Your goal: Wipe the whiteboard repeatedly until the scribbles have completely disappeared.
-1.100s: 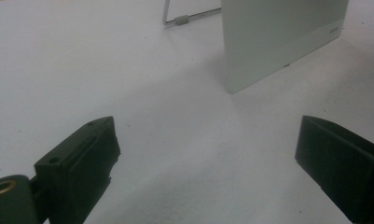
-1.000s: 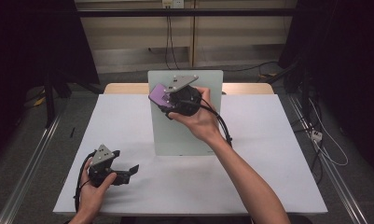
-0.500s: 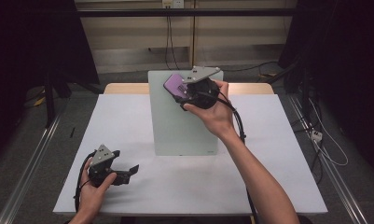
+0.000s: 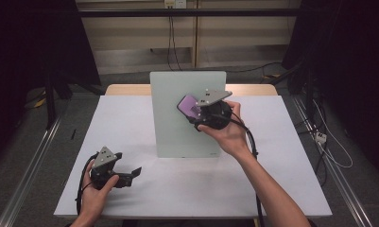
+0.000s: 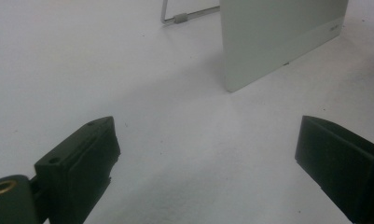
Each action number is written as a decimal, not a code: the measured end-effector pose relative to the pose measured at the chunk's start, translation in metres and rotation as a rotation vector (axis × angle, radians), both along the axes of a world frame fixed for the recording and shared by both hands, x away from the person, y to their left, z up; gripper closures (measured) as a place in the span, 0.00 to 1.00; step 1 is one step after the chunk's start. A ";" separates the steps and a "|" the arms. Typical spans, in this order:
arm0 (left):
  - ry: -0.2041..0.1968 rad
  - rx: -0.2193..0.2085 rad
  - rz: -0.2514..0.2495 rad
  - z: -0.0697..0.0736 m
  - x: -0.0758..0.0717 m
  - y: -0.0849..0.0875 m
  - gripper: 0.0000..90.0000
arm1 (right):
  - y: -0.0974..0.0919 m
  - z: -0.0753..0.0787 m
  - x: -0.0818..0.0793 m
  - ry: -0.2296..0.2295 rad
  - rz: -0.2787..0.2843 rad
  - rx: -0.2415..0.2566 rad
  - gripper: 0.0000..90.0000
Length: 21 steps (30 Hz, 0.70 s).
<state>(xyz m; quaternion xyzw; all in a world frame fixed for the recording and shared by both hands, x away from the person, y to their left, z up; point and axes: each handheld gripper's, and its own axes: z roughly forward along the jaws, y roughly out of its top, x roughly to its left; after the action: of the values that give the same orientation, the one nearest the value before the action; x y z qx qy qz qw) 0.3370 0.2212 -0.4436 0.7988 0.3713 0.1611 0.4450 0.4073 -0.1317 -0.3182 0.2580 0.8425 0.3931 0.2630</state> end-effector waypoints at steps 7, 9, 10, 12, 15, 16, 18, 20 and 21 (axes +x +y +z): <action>0.001 -0.002 0.002 0.000 0.000 0.000 0.06 | 0.000 -0.022 -0.008 0.039 0.021 -0.016 0.47; 0.005 -0.004 0.004 0.000 0.000 0.001 0.06 | 0.000 -0.028 -0.010 0.052 0.026 -0.020 0.47; 0.003 -0.007 0.004 -0.001 0.000 0.001 0.06 | 0.000 -0.031 -0.011 0.058 0.031 -0.024 0.47; 0.009 -0.007 0.007 -0.002 0.000 0.002 0.06 | 0.000 -0.036 -0.013 0.070 0.039 -0.028 0.47; 0.015 -0.012 0.010 -0.002 0.001 0.003 0.06 | -0.002 -0.040 -0.014 0.084 0.050 -0.022 0.47; 0.015 -0.016 0.014 -0.002 0.001 0.004 0.06 | -0.002 -0.041 -0.015 0.089 0.056 -0.016 0.47; 0.014 -0.021 0.011 -0.003 0.002 0.004 0.06 | -0.004 -0.043 -0.016 0.103 0.062 0.003 0.47; 0.020 -0.027 0.018 -0.003 0.002 0.004 0.06 | -0.006 -0.044 -0.016 0.112 0.069 0.014 0.47; 0.016 -0.028 0.015 -0.003 0.002 0.004 0.06 | -0.007 -0.044 -0.016 0.111 0.069 0.023 0.47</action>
<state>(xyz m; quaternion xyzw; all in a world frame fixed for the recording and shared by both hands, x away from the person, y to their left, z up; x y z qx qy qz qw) 0.3394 0.2251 -0.4467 0.7909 0.3831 0.1530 0.4521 0.3910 -0.1391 -0.3619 0.2531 0.8596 0.3968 0.1990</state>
